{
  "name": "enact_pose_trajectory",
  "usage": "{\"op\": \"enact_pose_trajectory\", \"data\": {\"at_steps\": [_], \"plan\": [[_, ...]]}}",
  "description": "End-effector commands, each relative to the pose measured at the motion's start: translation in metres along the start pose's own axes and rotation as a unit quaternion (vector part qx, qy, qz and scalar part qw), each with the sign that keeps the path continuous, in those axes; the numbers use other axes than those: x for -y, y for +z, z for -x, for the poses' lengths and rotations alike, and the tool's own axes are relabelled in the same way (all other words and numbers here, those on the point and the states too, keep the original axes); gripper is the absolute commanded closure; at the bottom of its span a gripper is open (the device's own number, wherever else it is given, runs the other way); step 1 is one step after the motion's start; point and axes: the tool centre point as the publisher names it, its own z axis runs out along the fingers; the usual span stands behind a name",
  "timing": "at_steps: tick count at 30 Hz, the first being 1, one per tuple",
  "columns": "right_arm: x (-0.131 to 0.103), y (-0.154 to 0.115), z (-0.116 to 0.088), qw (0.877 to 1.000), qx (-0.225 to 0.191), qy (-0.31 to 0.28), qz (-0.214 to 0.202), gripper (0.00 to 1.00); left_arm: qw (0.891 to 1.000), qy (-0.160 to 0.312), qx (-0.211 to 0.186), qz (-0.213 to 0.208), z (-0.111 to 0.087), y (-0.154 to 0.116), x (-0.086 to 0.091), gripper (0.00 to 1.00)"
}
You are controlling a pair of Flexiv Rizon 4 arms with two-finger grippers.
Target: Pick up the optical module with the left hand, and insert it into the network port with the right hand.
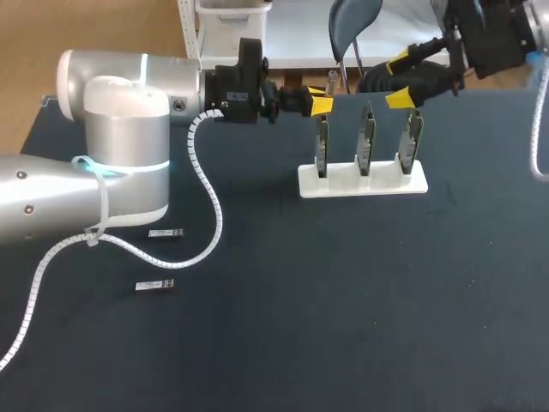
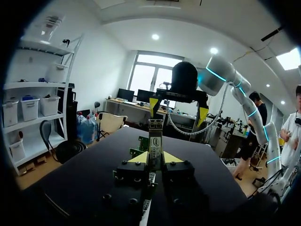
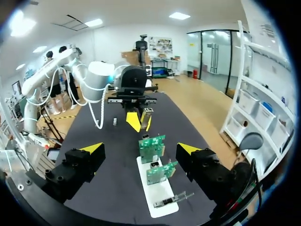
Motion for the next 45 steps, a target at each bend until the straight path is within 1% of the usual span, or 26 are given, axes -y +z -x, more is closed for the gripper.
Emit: {"op": "enact_pose_trajectory", "data": {"at_steps": [1,7,11,14,16,19,22,25,33,45], "plan": [[0.009,0.009,0.004,0.974,0.01,0.006,0.227,0.0,1.0,0.001,0.002,0.002,-0.001,0.0,0.001,1.0],[0.006,0.018,0.007,0.975,0.013,0.015,0.223,0.0,1.0,0.001,0.002,0.002,-0.001,0.0,0.001,1.0],[0.0,0.023,0.01,0.978,0.013,0.008,0.206,0.0,1.0,0.001,0.002,0.002,-0.001,0.0,0.001,1.0],[-0.002,0.026,0.012,0.983,0.021,0.005,0.183,0.0,1.0,0.001,0.002,0.002,-0.001,0.0,0.001,1.0],[-0.001,0.028,0.013,0.988,0.025,0.002,0.152,0.0,1.0,0.001,0.002,0.002,-0.001,0.0,0.001,1.0],[0.0,0.031,0.016,0.992,0.027,-0.002,0.12,0.0,1.0,0.001,0.002,0.002,-0.001,0.0,0.001,1.0],[0.001,0.034,0.018,0.995,0.03,-0.003,0.097,0.0,1.0,0.001,0.002,0.002,-0.001,0.0,0.001,1.0],[0.002,0.037,0.019,0.996,0.033,-0.001,0.084,0.0,1.0,0.001,0.002,0.002,-0.001,0.0,0.001,1.0],[0.004,0.044,0.023,0.997,0.04,0.003,0.071,0.0,1.0,0.001,0.002,0.002,-0.001,0.0,0.001,1.0],[0.014,0.056,0.033,0.993,0.034,-0.006,0.11,0.0,1.0,0.001,0.002,0.002,-0.001,0.0,0.001,1.0]]}}
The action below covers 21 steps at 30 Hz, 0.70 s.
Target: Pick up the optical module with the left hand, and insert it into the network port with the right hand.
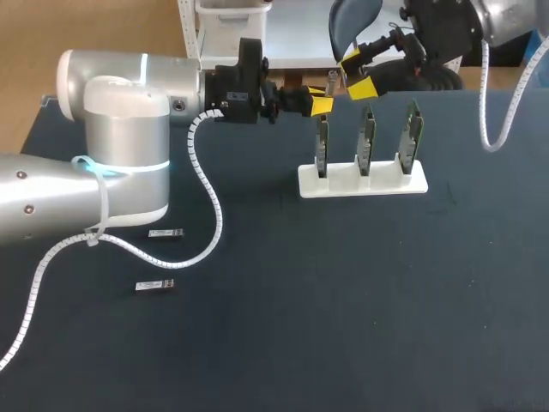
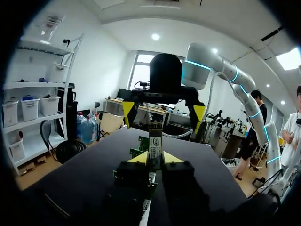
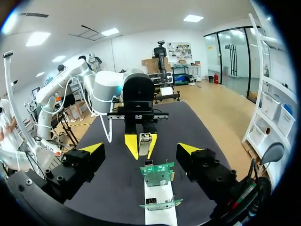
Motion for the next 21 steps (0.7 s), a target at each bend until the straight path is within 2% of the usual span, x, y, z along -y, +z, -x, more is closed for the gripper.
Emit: {"op": "enact_pose_trajectory", "data": {"at_steps": [1,10,21], "plan": [[0.005,0.004,0.004,1.0,-0.003,-0.005,0.013,0.0,1.0,0.001,0.002,0.002,-0.001,0.0,0.001,1.0],[0.007,0.011,0.009,1.0,-0.007,-0.01,0.026,0.0,1.0,0.001,0.002,0.002,-0.001,0.0,0.001,1.0],[0.008,0.018,0.011,1.0,-0.01,-0.006,0.024,0.0,1.0,0.001,0.002,0.002,-0.001,0.0,0.001,1.0]]}}
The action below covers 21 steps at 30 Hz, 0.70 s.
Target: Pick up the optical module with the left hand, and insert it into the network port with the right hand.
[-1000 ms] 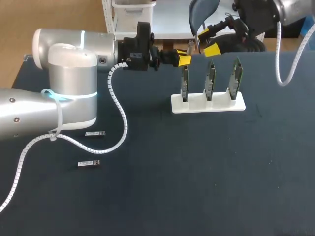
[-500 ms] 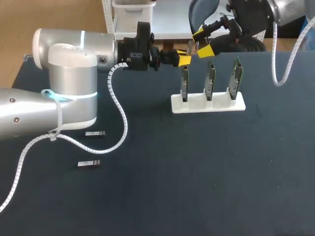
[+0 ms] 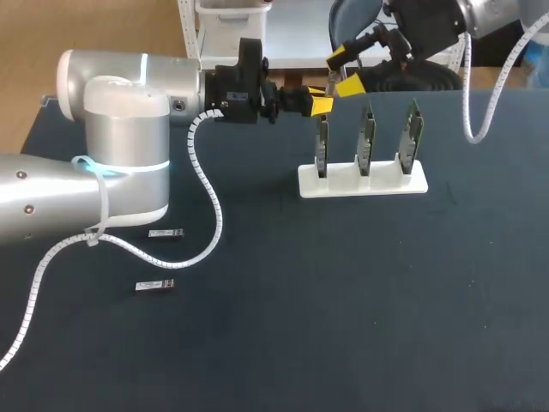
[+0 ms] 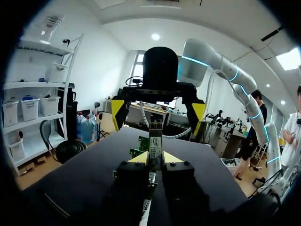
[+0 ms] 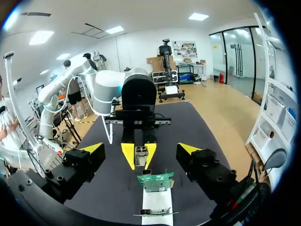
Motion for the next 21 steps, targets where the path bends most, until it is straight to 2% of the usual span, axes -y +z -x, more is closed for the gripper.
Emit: {"op": "enact_pose_trajectory", "data": {"at_steps": [1,21], "plan": [[0.0021,0.0029,0.0007,1.0,0.0,0.002,0.001,0.0,1.0,0.001,0.002,0.002,-0.0011,0.0002,0.0011,1.0],[-0.0013,0.0056,-0.0048,1.0,0.001,0.018,-0.009,0.0,1.0,0.001,0.002,0.002,-0.0011,0.0002,0.0011,1.0]]}}
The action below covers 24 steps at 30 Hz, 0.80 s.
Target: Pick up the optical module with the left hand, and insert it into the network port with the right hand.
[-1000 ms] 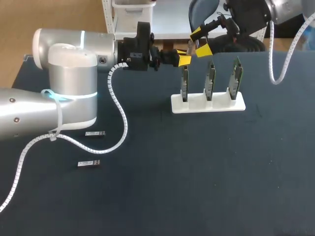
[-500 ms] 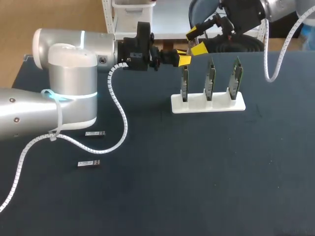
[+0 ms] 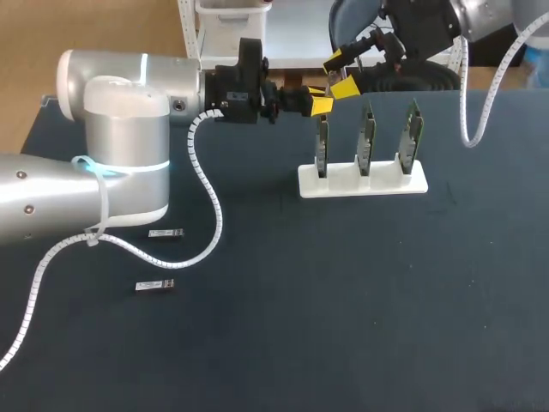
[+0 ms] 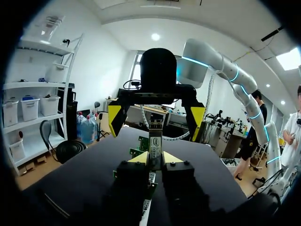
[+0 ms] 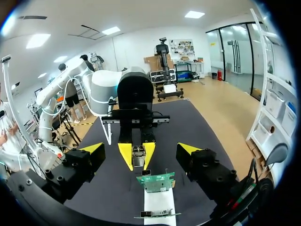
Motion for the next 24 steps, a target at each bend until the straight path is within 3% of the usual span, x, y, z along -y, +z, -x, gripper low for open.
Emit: {"op": "enact_pose_trajectory", "data": {"at_steps": [1,24], "plan": [[-0.0037,-0.0006,-0.0011,1.0,0.002,0.0,-0.005,0.0,1.0,0.001,0.002,0.002,-0.0011,0.0002,0.0011,1.0],[-0.0035,-0.0016,0.0015,1.0,0.01,0.007,-0.001,0.0,1.0,0.001,0.002,0.002,-0.0011,0.0002,0.0011,1.0]]}}
